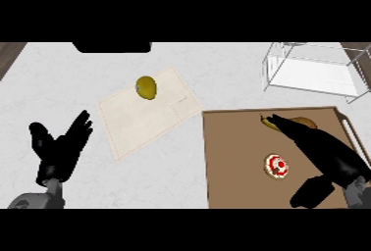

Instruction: Pick the cupcake from the tray and place it in the tiered shelf

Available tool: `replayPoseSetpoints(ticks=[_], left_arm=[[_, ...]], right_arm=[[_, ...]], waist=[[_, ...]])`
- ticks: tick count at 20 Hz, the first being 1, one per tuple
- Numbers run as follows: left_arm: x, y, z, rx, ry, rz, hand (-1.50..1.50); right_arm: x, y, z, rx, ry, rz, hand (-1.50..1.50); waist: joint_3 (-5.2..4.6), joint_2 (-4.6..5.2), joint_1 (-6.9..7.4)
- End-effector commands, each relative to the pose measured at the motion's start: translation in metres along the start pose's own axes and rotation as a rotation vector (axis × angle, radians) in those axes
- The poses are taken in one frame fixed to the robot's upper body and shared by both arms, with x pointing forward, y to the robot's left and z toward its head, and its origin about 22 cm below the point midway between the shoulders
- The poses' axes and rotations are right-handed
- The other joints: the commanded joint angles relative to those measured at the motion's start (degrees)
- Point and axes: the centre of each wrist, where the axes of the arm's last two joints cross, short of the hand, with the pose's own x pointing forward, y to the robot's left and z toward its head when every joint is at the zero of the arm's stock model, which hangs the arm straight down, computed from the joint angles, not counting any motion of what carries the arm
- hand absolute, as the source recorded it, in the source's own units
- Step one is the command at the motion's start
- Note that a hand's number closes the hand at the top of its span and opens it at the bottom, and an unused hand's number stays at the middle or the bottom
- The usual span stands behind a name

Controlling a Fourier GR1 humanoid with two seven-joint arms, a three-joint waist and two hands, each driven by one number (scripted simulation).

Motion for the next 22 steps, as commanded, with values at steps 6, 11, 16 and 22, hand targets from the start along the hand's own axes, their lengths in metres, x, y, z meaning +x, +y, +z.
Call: replayPoseSetpoints(ticks=[6,11,16,22], left_arm=[[-0.008,-0.01,-0.014,-0.014,0.08,-0.004,0.0],[-0.027,-0.003,-0.003,0.015,0.081,-0.01,0.0],[-0.016,0.011,-0.002,-0.001,0.099,-0.01,0.0],[-0.009,-0.003,-0.005,-0.009,0.085,-0.002,0.0]], right_arm=[[0.016,0.011,-0.01,-0.048,0.002,0.029,-1.5],[-0.01,0.04,-0.032,-0.048,-0.037,-0.001,-1.5],[-0.008,0.041,-0.047,-0.061,-0.046,-0.014,-1.5],[-0.012,0.068,-0.047,0.152,-0.17,0.241,1.5]], waist=[[-0.53,0.43,-0.34],[-0.51,0.48,-0.06],[-0.52,0.47,0.01],[-0.48,0.55,0.26]])
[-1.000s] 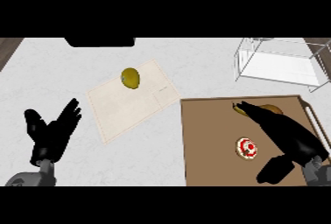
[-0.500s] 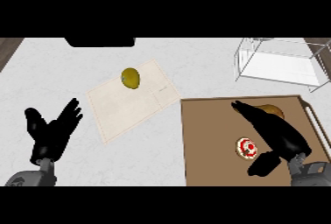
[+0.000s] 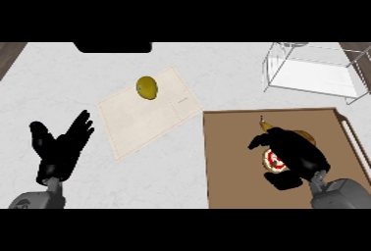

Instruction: Pick the cupcake from the tray and place it in the tiered shelf

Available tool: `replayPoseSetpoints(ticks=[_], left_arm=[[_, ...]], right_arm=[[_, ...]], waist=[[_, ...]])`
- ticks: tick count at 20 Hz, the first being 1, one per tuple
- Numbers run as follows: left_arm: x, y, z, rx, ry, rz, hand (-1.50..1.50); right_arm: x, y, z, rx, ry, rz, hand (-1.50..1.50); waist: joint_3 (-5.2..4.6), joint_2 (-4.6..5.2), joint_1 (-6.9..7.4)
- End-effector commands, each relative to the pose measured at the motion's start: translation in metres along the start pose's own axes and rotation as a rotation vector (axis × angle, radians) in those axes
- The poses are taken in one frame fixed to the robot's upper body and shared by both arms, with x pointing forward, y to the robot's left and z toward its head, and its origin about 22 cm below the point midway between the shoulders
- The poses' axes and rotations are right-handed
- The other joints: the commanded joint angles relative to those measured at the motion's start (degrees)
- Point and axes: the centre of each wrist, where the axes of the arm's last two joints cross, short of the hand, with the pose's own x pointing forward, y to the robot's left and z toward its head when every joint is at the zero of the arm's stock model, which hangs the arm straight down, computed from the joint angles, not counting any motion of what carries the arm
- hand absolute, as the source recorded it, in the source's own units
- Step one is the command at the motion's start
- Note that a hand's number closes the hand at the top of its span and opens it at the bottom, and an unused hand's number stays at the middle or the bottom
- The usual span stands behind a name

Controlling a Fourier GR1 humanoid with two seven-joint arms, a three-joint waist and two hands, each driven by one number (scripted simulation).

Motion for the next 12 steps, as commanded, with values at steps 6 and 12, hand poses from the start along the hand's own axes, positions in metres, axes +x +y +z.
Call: replayPoseSetpoints(ticks=[6,12], left_arm=[[-0.032,0.011,0.005,0.008,0.082,-0.002,0.0],[-0.018,0.009,-0.002,0.0,0.074,-0.01,0.0]], right_arm=[[0.003,0.015,-0.005,0.032,-0.137,-0.052,1.5],[-0.016,0.003,-0.03,-0.066,0.17,-0.266,1.5]], waist=[[-0.22,0.7,-0.27],[-0.25,1.05,-0.16]])
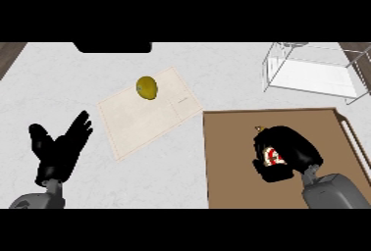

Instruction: Pick the cupcake from the tray and place it in the tiered shelf

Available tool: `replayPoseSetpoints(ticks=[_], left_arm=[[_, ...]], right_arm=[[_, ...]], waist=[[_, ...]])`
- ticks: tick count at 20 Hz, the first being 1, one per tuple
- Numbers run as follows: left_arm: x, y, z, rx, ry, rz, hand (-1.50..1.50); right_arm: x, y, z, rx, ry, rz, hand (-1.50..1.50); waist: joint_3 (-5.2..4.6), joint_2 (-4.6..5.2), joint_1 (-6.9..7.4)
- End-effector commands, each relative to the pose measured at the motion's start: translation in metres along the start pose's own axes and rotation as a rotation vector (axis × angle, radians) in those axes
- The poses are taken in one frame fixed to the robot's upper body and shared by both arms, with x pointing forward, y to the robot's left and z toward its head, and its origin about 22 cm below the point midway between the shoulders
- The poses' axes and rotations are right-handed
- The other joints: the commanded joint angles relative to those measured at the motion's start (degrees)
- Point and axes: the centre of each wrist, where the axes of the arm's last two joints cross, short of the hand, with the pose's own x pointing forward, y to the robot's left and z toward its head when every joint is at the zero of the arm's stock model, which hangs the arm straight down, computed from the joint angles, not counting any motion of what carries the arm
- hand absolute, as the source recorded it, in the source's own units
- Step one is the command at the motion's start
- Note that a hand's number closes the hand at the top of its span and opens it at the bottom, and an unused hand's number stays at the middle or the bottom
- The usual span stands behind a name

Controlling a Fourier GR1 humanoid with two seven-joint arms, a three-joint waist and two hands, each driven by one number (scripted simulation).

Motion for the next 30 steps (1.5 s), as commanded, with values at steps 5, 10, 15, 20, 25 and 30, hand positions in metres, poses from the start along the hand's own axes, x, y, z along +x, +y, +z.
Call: replayPoseSetpoints(ticks=[5,10,15,20,25,30], left_arm=[[-0.023,-0.016,-0.004,0.021,0.098,0.02,0.0],[-0.021,0.0,-0.001,0.029,0.098,0.004,0.0],[-0.024,-0.003,0.011,0.019,0.099,0.003,0.0],[-0.015,0.0,0.012,-0.001,0.091,0.003,0.0],[0.002,-0.006,0.006,0.01,0.09,-0.003,0.0],[-0.021,-0.009,-0.002,0.001,0.102,0.009,0.0]], right_arm=[[0.019,-0.032,-0.014,-0.205,0.157,-0.17,1.5],[0.065,-0.066,0.024,-0.447,0.041,-0.21,1.5],[0.1,-0.117,0.069,-0.661,0.062,-0.203,1.5],[0.101,-0.182,0.12,-0.774,0.115,-0.19,1.5],[0.124,-0.233,0.137,-0.852,0.155,-0.213,1.5],[0.104,-0.277,0.146,-0.868,0.193,-0.277,1.5]], waist=[[-0.15,0.67,-0.64],[-0.2,0.27,-1.68],[-0.21,0.15,-1.05],[-0.18,0.32,-0.76],[-0.2,0.47,-0.08],[-0.21,0.63,-0.38]])
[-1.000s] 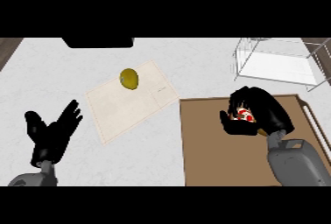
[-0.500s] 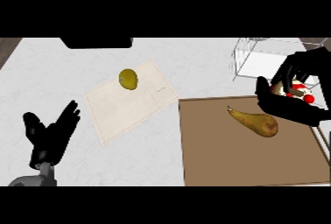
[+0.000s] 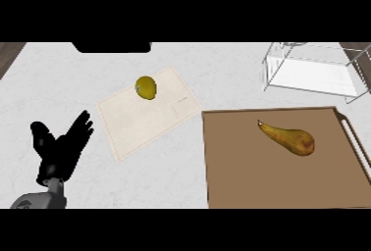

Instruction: Pick the cupcake from the tray and place it in the tiered shelf

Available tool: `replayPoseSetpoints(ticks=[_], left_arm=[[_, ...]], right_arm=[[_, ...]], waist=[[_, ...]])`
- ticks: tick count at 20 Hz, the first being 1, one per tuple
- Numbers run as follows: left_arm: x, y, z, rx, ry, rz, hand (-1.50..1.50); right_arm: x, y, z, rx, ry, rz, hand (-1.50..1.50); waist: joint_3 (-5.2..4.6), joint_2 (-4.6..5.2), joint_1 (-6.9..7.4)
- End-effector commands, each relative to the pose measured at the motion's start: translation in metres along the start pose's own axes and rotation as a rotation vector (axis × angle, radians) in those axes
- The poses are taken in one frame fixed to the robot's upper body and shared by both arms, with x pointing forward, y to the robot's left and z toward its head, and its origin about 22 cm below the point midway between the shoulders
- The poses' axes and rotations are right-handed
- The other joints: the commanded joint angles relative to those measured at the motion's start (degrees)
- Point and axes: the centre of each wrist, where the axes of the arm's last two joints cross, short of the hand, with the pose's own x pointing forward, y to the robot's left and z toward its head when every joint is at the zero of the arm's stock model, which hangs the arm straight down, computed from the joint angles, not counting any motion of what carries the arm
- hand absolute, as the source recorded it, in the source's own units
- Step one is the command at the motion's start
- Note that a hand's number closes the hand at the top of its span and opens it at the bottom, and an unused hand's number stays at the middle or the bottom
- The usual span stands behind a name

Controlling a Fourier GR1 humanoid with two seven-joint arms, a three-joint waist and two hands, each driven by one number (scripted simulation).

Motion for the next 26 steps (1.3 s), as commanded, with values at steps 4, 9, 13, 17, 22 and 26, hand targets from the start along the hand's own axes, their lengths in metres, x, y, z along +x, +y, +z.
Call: replayPoseSetpoints(ticks=[4,9,13,17,22,26], left_arm=[[-0.022,-0.007,-0.014,-0.016,0.069,-0.007,0.0],[-0.018,-0.002,0.002,-0.025,0.073,-0.003,0.0],[-0.017,-0.007,-0.008,-0.021,0.059,0.007,0.0],[-0.015,-0.012,-0.007,-0.018,0.062,-0.011,0.0],[0.003,-0.009,-0.007,-0.006,0.059,-0.001,0.0],[-0.019,-0.024,0.001,-0.031,0.072,-0.005,0.0]], right_arm=[[0.006,-0.06,-0.048,-0.087,0.081,-0.037,1.5],[-0.008,-0.096,-0.068,-0.106,0.1,-0.013,1.5],[-0.013,-0.071,-0.1,-0.053,0.099,0.009,1.5],[-0.03,-0.073,-0.121,-0.001,0.103,0.031,1.5],[-0.051,-0.059,-0.132,0.029,0.081,0.099,1.5],[-0.062,-0.04,-0.149,-0.006,0.082,0.111,1.5]], waist=[[-0.45,0.82,0.39],[-0.4,0.64,0.82],[-0.42,0.91,1.06],[-0.4,1.04,1.41],[-0.36,0.82,0.98],[-0.37,1.15,1.98]])
